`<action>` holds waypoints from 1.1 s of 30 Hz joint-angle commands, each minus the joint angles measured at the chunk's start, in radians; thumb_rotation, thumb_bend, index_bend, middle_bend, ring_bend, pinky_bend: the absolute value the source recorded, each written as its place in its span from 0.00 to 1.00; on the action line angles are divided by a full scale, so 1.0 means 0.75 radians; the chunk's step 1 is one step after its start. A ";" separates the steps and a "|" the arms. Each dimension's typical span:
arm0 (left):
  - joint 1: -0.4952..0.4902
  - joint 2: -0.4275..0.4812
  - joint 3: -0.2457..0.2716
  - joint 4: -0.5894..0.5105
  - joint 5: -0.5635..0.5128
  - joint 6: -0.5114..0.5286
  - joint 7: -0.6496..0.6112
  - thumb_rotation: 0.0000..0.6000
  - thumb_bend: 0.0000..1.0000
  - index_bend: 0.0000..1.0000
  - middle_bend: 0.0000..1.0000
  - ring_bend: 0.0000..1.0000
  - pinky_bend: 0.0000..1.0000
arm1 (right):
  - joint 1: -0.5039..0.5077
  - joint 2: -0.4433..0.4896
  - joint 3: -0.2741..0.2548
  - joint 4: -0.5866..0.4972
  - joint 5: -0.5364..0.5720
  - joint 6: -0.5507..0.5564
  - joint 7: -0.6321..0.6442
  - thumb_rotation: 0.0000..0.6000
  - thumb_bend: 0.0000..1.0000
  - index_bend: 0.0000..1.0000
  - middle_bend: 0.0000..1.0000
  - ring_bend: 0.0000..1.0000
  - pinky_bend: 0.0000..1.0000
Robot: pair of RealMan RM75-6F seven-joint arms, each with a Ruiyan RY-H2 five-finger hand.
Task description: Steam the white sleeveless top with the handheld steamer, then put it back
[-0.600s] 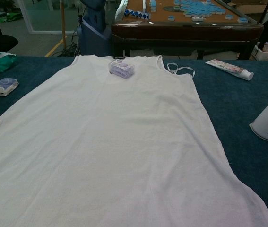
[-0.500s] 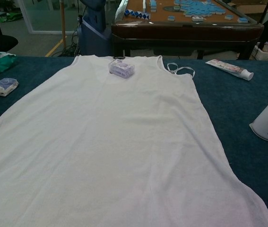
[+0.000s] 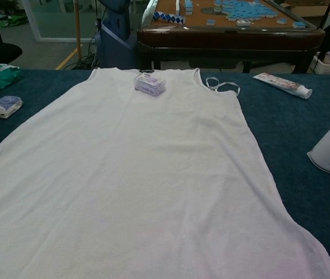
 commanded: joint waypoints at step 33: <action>0.010 -0.052 0.028 0.118 0.025 -0.005 -0.137 1.00 0.24 0.19 0.08 0.05 0.08 | 0.243 -0.247 0.072 0.195 0.505 -0.312 -0.295 1.00 0.30 0.39 0.33 0.19 0.33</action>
